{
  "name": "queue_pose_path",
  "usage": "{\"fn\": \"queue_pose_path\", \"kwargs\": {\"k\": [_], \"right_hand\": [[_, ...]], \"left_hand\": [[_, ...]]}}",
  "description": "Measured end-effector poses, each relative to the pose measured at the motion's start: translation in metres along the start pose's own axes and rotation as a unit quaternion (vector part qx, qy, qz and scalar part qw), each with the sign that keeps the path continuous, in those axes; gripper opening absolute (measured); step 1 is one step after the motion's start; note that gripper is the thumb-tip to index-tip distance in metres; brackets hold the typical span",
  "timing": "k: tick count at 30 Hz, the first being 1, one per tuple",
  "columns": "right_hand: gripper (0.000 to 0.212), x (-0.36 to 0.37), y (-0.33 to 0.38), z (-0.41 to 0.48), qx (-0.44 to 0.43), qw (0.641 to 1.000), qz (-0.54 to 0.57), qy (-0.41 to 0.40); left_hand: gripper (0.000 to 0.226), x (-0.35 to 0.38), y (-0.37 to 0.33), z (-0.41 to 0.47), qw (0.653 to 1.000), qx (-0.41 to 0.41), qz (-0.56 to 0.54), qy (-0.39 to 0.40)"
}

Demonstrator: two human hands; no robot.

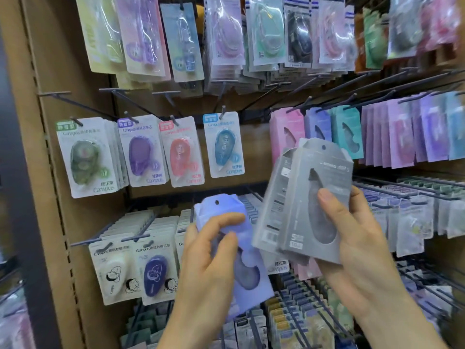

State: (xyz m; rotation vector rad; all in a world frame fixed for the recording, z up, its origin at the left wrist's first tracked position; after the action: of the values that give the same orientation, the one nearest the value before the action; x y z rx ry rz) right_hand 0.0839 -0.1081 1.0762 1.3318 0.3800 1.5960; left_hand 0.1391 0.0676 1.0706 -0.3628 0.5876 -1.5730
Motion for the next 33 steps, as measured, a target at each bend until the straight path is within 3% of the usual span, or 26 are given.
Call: {"fn": "queue_pose_path", "kwargs": {"k": [6, 9, 16, 20, 27, 33], "right_hand": [[0.044, -0.024, 0.008, -0.003, -0.001, 0.997, -0.072, -0.032], [0.047, -0.022, 0.001, -0.006, -0.004, 0.992, -0.118, -0.036], [0.057, -0.038, 0.023, -0.011, -0.076, 0.974, -0.203, -0.065], [0.063, -0.056, 0.05, -0.004, -0.108, 0.956, -0.264, -0.062], [0.056, -0.122, 0.11, 0.036, -0.142, 0.932, -0.326, -0.065], [0.051, -0.175, 0.152, 0.092, -0.129, 0.947, -0.294, -0.022]], "left_hand": [[0.079, -0.013, -0.005, 0.018, 0.974, -0.025, -0.223, -0.022], [0.091, 0.009, -0.004, 0.021, 0.963, -0.035, -0.266, -0.013], [0.063, 0.06, -0.001, 0.026, 0.966, -0.032, -0.256, 0.004], [0.03, 0.094, -0.006, 0.034, 0.975, -0.005, -0.215, 0.056], [0.041, 0.157, -0.015, 0.082, 0.985, 0.021, -0.147, 0.083], [0.043, 0.216, -0.026, 0.133, 0.99, 0.107, -0.083, 0.046]]}}
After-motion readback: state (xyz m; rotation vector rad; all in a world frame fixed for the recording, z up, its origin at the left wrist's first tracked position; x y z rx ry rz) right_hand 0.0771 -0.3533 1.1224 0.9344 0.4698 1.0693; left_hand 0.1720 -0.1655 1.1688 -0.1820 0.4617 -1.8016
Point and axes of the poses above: each hand's wrist, its own z-axis towards the middle knuckle, its own x-axis out of the palm, y = z × x, the point moved 4 cm from there along z, towards the middle knuckle, and after that the axes turned 13 degrees about x, right-handed, at the moved point
